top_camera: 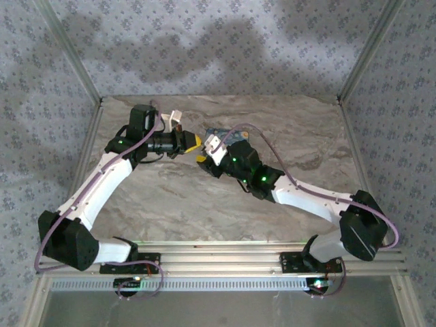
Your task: Unlock the padlock with the key
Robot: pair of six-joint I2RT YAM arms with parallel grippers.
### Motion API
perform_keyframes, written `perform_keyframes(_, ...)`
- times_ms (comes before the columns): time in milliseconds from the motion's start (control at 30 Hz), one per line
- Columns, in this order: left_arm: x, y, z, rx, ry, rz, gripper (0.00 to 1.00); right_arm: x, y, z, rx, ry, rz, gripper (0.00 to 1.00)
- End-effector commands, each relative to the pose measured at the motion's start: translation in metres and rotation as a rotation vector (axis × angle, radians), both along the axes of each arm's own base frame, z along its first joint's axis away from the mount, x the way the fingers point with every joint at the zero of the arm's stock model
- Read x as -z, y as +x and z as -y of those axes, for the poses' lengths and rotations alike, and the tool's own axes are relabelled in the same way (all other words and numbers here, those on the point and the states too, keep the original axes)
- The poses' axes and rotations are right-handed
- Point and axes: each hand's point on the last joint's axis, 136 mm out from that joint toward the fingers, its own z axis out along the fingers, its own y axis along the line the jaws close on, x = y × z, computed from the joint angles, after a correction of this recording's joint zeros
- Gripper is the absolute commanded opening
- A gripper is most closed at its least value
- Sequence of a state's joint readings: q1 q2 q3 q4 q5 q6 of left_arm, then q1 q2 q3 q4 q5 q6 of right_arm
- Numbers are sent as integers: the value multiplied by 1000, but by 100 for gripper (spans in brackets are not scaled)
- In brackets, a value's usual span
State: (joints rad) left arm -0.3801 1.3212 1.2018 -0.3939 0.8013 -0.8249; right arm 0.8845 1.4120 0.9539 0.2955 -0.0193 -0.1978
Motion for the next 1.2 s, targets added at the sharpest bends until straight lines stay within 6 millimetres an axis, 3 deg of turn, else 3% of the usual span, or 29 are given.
perform_keyframes(0,-22,-13,1,36,-31,36,0,-24,3,-4,9,33,72,25)
perform_keyframes(133,-19,-14,0,38,-24,26,0,-24,0,1,10,22,81,10)
perform_keyframes(267,-17,-15,0,38,-22,17,0,-23,-4,6,2,16,80,1)
perform_keyframes(567,-11,-13,-1,57,-1,46,0,-16,-20,17,-55,-7,33,0)
perform_keyframes(733,-14,-12,-4,79,7,139,27,-6,-39,19,-176,-69,-125,0)
perform_keyframes(933,-38,-16,-20,93,38,393,41,5,-59,34,-265,-143,-307,0)
perform_keyframes(1067,-54,-46,-14,228,39,719,47,4,-69,44,-308,-132,-399,0)
perform_keyframes(1167,-51,-73,-4,342,84,928,51,1,-75,50,-338,-108,-458,0)
